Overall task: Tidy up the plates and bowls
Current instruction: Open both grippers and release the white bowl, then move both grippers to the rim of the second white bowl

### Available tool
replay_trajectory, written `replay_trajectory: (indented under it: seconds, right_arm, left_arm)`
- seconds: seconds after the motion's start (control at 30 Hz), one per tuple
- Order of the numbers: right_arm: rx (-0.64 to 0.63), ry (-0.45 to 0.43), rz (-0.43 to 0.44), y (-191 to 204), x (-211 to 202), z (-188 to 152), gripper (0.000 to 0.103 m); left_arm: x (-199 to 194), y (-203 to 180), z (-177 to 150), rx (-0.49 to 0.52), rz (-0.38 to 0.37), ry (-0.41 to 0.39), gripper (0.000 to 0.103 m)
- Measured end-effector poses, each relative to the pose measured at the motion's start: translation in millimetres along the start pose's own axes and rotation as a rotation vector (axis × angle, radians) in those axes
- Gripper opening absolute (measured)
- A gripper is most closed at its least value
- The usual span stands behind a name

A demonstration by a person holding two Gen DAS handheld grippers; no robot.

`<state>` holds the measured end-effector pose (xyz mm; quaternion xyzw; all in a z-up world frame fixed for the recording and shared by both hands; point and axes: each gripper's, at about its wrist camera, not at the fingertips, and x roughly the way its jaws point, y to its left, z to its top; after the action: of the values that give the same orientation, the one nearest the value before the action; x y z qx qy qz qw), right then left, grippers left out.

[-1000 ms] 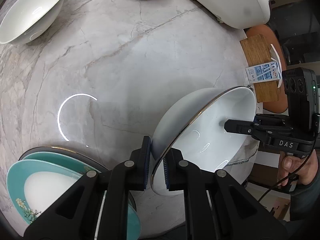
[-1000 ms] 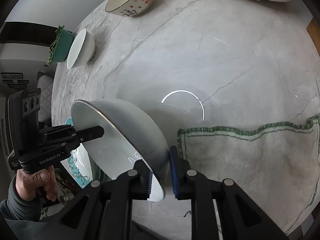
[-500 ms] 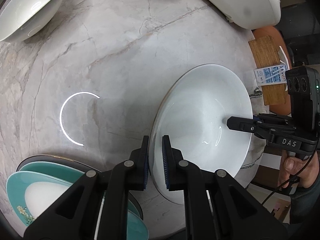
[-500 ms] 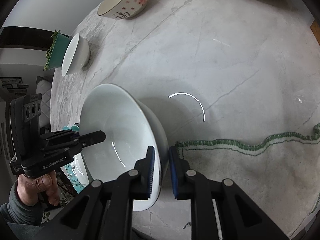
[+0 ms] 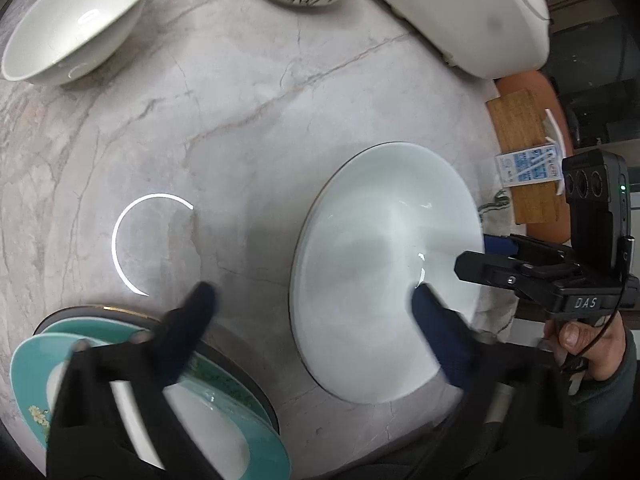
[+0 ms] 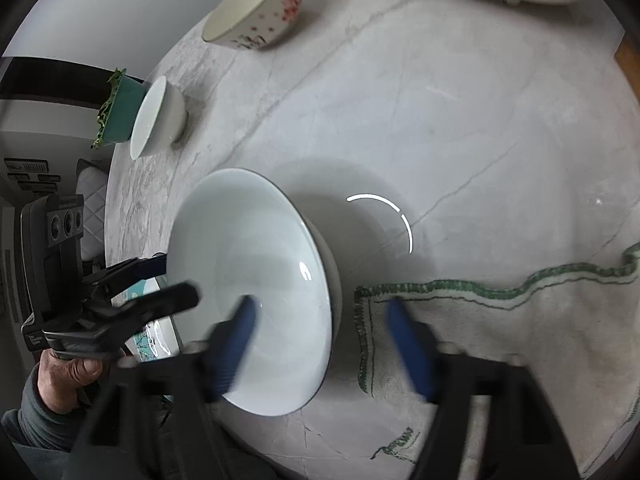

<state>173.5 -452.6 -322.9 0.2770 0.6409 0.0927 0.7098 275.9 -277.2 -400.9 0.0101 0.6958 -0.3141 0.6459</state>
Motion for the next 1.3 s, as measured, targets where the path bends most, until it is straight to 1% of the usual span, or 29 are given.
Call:
replay_trajectory:
  seconds: [0.1,0.17,0.23,0.27,0.3,0.33,0.37,0.43,0.47,0.5,0.53,0.63,0.7,0.8,0.83,0.93,1.03,1.13,1.2,1.23,1.27,1.3]
  right_arm:
    - [0.008,-0.035,-0.005,0,-20,-2,0.086]
    - [0.014,-0.081,-0.014,2,-38,-3,0.089]
    - [0.0,-0.174,0.004,11,-67,-1,0.091]
    - [-0.029,-0.238,0.017,21,-83,0,0.096]
    - [-0.082,-0.316,0.048,37,-101,4,0.099]
    - [-0.12,-0.363,0.067,50,-112,7,0.103]
    - [-0.174,-0.416,0.089,70,-122,14,0.103]
    - [-0.251,-0.434,0.116,101,-124,32,0.103]
    - [-0.276,-0.423,0.112,117,-119,44,0.103]
    - [-0.28,-0.404,0.09,131,-110,59,0.103]
    - [-0.276,-0.384,0.072,142,-100,73,0.103]
    - [-0.249,-0.303,0.045,170,-55,115,0.088]
    - [-0.236,-0.228,0.033,183,-21,134,0.086]
    - [-0.217,-0.169,-0.024,196,20,150,0.084]
    - [-0.209,-0.16,-0.038,195,29,155,0.082]
    - [-0.164,-0.14,-0.048,190,51,160,0.071]
    - [-0.144,-0.109,-0.065,187,72,165,0.071]
    - [-0.124,-0.095,-0.067,183,85,169,0.067]
    - [-0.114,-0.097,-0.069,180,92,173,0.06]
    - [-0.114,-0.095,-0.066,179,94,174,0.052]
    - [-0.109,-0.088,-0.062,176,98,177,0.044]
    - [-0.099,-0.077,-0.057,173,103,178,0.041]
  left_arm:
    - [-23,5,-8,-0.021,-0.014,-0.03,0.103]
    - [-42,9,-12,-0.038,-0.041,-0.053,0.103]
    - [-75,21,-13,-0.064,-0.08,-0.115,0.103]
    - [-90,29,-11,-0.076,-0.095,-0.154,0.103]
    - [-108,40,-7,-0.09,-0.092,-0.203,0.103]
    - [-125,52,-1,-0.103,-0.073,-0.249,0.103]
    - [-138,64,5,-0.109,-0.057,-0.278,0.103]
    - [-162,94,23,-0.135,0.003,-0.329,0.103]
    - [-172,108,32,-0.146,0.024,-0.357,0.103]
    - [-178,119,41,-0.145,0.035,-0.371,0.103]
    - [-180,129,53,-0.137,0.059,-0.365,0.103]
    - [-164,153,86,-0.101,0.119,-0.29,0.103]
    - [-146,162,101,-0.072,0.159,-0.239,0.102]
    - [-126,176,115,-0.054,0.168,-0.214,0.101]
    - [-121,181,118,-0.051,0.16,-0.209,0.101]
    - [-105,190,130,-0.042,0.144,-0.186,0.101]
    - [-91,194,137,-0.019,0.158,-0.157,0.101]
    - [-81,202,144,-0.034,0.153,-0.151,0.101]
    - [-76,205,148,-0.026,0.167,-0.15,0.095]
    - [-74,205,150,-0.019,0.173,-0.144,0.085]
    - [-70,205,152,-0.014,0.176,-0.138,0.068]
    - [-66,205,154,-0.007,0.188,-0.128,0.06]
